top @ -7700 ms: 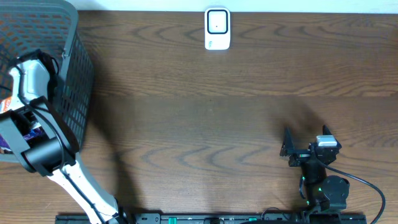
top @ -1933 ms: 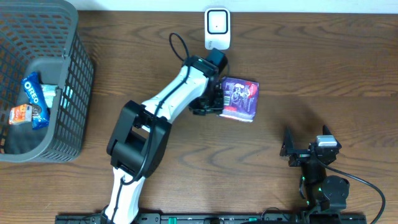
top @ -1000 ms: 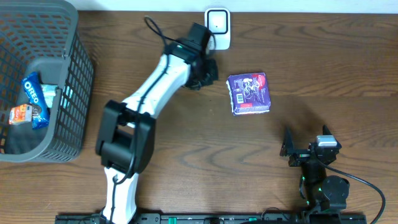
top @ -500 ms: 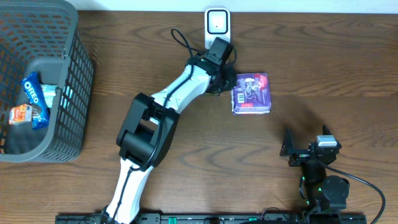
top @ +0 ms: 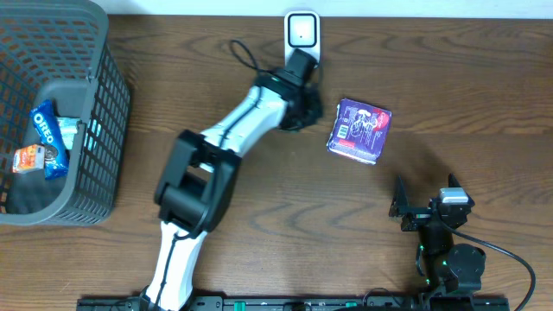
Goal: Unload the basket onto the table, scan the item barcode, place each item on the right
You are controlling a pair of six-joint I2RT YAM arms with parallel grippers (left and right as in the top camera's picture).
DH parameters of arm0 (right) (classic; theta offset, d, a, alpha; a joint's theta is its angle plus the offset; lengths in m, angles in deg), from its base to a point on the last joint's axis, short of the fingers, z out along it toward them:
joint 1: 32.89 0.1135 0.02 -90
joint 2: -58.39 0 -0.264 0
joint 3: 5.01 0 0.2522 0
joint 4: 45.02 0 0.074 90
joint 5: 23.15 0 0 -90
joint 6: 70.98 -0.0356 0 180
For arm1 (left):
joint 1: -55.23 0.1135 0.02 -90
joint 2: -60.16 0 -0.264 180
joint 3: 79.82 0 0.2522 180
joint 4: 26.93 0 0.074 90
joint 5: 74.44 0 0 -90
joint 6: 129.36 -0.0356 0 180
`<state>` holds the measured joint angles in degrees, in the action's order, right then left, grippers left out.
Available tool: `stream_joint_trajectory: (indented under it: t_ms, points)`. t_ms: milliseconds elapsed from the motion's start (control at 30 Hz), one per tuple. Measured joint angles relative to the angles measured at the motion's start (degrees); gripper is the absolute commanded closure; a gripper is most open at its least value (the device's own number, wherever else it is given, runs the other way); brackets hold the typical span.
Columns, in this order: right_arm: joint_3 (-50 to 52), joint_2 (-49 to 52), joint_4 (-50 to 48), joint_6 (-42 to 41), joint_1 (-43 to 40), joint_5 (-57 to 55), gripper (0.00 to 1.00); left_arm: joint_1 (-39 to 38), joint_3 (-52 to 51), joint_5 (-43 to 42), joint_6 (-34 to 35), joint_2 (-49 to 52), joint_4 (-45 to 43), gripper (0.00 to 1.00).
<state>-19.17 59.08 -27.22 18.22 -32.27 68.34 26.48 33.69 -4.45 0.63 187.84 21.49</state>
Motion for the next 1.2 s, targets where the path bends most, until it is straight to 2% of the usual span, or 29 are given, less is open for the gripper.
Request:
stream_joint_trajectory:
  t_ms: [133, 333, 467, 733, 1000, 1200]
  points:
    - [0.0, 0.0, 0.02, 0.0, 0.0, 0.0, 0.01, 2.47, 0.0, 2.34, -0.79, -2.01, 6.03, 0.93]
    - [0.0, 0.0, 0.02, 0.0, 0.02, 0.0, 0.01, -2.23, -1.38, 4.0, -0.72, -2.1, 4.2, 0.93]
    - [0.0, 0.0, 0.02, 0.0, 0.0, 0.0, 0.01, -7.1, -1.46, 8.28, 2.21, -2.1, 4.04, 0.93]
    - [0.0, 0.0, 0.02, 0.0, 0.0, 0.0, 0.01, -11.47, -1.55, 14.32, 4.7, -2.1, -0.85, 0.92]
    - [0.0, 0.0, 0.02, 0.0, 0.0, 0.0, 0.01, -14.34, -1.6, 11.28, 5.05, -2.1, -4.11, 0.92]
    - [0.0, 0.0, 0.02, 0.0, 0.02, 0.0, 0.01, -14.16, -1.62, 4.11, 4.83, -2.1, -6.84, 0.92]
